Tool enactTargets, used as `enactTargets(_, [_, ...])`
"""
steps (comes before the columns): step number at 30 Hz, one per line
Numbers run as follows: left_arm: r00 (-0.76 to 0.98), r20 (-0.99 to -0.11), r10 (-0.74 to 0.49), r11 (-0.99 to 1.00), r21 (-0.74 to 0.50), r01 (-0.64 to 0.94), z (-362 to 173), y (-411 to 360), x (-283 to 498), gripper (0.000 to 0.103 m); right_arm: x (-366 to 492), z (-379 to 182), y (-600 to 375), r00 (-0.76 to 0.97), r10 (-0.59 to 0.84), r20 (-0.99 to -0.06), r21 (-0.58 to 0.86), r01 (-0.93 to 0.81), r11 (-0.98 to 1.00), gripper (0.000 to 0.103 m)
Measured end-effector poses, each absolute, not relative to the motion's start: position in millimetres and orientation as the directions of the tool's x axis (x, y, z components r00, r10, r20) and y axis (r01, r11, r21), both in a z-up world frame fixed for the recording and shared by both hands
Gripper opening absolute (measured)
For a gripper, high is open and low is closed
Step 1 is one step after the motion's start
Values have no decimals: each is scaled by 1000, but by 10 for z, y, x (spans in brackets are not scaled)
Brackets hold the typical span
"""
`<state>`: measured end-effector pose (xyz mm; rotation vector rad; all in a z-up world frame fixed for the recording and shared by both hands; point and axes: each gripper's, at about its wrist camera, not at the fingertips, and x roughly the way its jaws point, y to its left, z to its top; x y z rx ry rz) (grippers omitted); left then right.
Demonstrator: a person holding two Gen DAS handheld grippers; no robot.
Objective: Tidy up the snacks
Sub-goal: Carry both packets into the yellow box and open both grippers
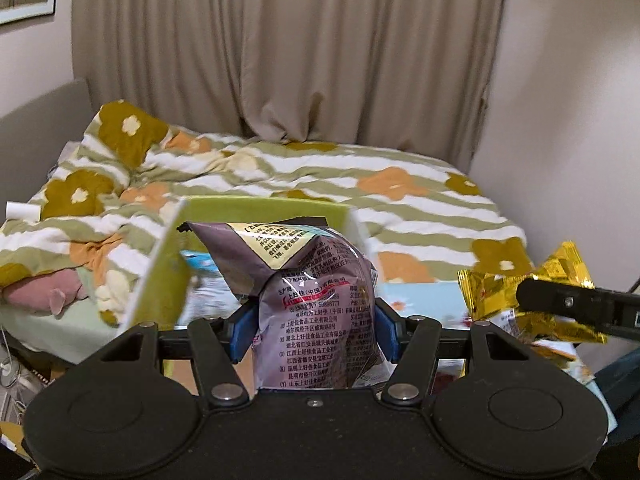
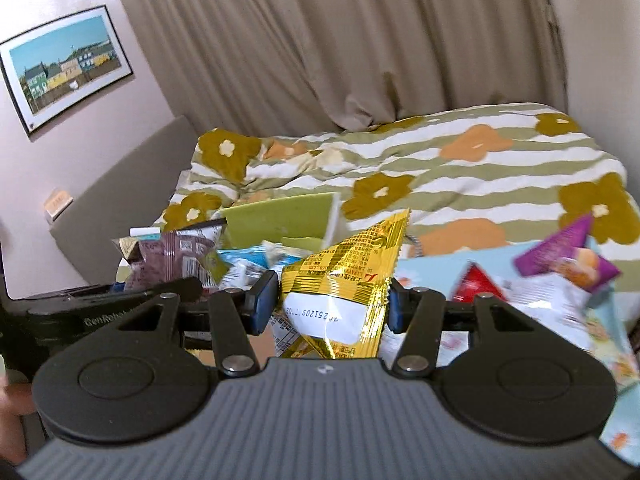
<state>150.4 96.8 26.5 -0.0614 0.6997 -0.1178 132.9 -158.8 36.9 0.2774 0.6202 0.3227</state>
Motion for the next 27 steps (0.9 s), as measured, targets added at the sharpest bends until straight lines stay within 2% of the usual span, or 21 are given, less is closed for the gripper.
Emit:
enactTargets(9, [668, -720, -188, 982, -124, 142, -194, 1599, 1922, 65, 1831, 190, -619, 721, 357, -594, 340, -178, 924, 68])
enactTargets(11, [645, -736, -203, 978, -124, 166, -316, 1646, 2013, 73, 1898, 108, -488, 709, 342, -616, 326, -165, 931, 68])
enactTargets(13, [628, -753, -196, 979, -113, 170, -397, 1688, 2084, 96, 1973, 28, -378, 698, 323, -639, 316, -145, 938, 68])
enactTargets(14, [631, -753, -187, 980, -103, 168, -408, 1712, 2084, 98, 1994, -1, -345, 692, 317, -648, 314, -137, 940, 68])
enactTargets(20, [644, -747, -164, 985, -91, 146, -412, 1863, 2021, 100, 2068, -55, -165, 678, 287, -676, 273, -131, 953, 68])
enactTargets(27, [668, -733, -127, 991, -120, 57, -289, 2060, 1874, 100, 2168, -149, -105, 638, 324, -699, 283, -170, 944, 68])
